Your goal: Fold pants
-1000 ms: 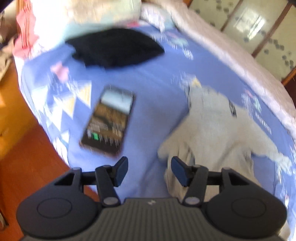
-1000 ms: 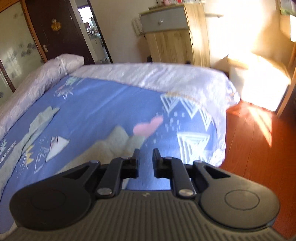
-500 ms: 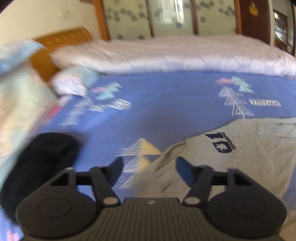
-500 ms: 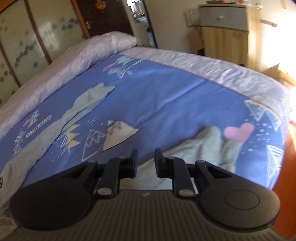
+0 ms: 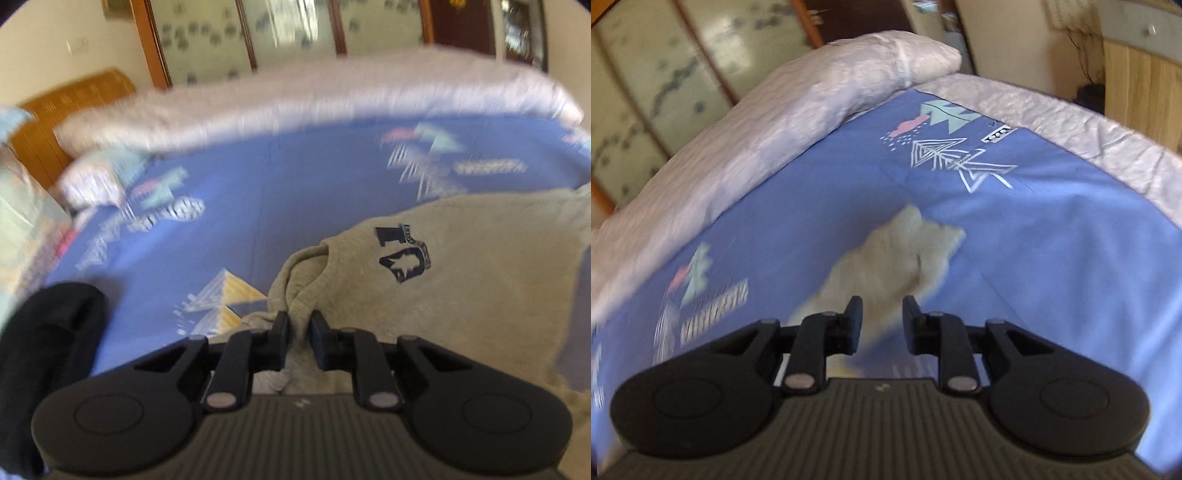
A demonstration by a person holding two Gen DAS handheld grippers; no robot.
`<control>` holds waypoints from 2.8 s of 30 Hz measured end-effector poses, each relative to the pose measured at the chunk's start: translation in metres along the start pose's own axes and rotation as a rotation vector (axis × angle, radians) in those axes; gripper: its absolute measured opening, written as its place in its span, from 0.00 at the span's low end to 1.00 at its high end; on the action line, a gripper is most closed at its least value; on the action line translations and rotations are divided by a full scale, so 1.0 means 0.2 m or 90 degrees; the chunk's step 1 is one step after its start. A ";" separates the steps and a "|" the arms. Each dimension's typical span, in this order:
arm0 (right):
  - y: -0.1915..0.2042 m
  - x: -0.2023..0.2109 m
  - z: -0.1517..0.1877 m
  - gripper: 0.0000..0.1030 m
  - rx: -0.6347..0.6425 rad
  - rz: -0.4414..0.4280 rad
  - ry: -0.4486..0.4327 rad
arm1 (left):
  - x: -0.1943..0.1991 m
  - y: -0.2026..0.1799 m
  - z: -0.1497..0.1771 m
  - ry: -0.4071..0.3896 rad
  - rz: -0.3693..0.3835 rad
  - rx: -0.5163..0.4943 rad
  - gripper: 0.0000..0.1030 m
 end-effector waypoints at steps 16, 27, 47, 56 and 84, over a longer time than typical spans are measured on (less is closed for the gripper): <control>-0.08 -0.36 -0.11 0.07 -0.138 0.029 0.036 | 0.51 -0.01 0.17 -0.044 -0.048 0.045 0.14; -0.89 0.78 0.20 0.04 -0.349 -0.151 -0.033 | 0.91 0.14 0.42 -0.087 -0.033 0.095 0.14; -1.06 1.23 0.89 0.18 -0.317 -0.138 -0.028 | 1.06 0.37 0.92 0.087 0.182 0.534 0.54; -1.09 1.01 0.76 0.32 -0.270 -0.070 -0.026 | 1.03 0.32 0.94 0.097 0.214 0.635 0.72; -1.19 1.39 0.39 0.13 -0.275 -0.118 -0.152 | 0.78 0.14 0.63 0.189 0.233 0.543 0.89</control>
Point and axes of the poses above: each gripper's, at about its wrist camera, not at the fingertips, and x roughly against the way its jaws point, y to its left, z to its underside, the point moved 10 cm from there along -x, roughly the way its jaws point, and after that the axes turned 4 degrees about x, right-handed, at the moved point
